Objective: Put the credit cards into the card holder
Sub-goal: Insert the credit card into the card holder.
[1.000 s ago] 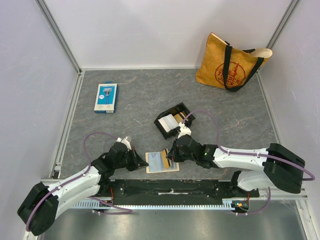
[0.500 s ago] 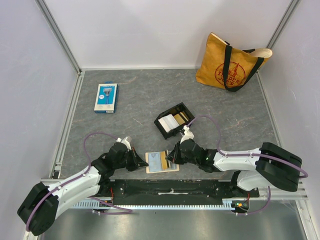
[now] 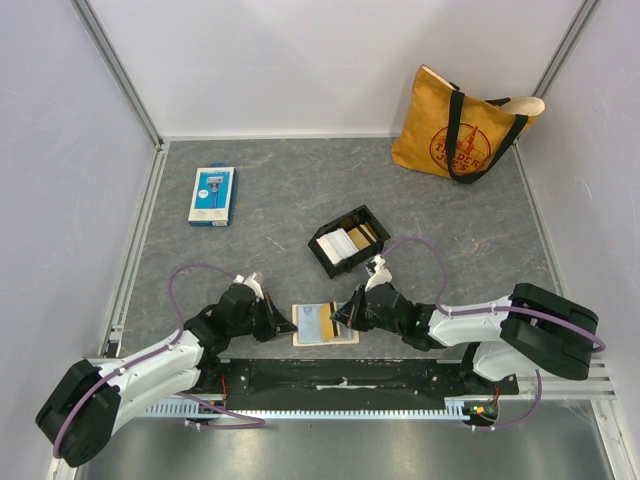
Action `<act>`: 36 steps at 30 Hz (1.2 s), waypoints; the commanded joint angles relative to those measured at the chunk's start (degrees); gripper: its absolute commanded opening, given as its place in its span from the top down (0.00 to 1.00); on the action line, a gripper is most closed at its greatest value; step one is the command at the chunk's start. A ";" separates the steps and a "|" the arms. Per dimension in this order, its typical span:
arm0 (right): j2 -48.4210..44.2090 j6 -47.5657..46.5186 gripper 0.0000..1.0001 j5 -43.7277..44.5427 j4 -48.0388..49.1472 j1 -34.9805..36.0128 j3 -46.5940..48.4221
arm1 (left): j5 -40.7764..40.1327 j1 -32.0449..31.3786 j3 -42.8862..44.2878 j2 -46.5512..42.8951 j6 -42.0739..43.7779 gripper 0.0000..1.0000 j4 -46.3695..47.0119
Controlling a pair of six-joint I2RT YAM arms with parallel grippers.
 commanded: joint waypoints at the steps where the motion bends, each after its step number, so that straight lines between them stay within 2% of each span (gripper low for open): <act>1: 0.69 1.41 1.00 -0.75 3.63 0.12 -0.92 | -1.01 -0.04 0.36 1.18 1.96 0.98 0.25; 22: 5.17 0.09 1.00 1.97 5.21 0.12 1.10 | -0.92 -0.04 -1.83 -3.22 0.29 0.98 0.16; 33: 9.57 3.78 1.00 1.54 10.30 0.12 0.22 | -0.66 -0.04 -2.18 -4.18 0.02 0.98 0.08; 36: 8.96 4.22 1.00 2.50 9.17 0.12 0.22 | -0.57 -0.13 -2.19 -4.36 0.02 0.98 -0.01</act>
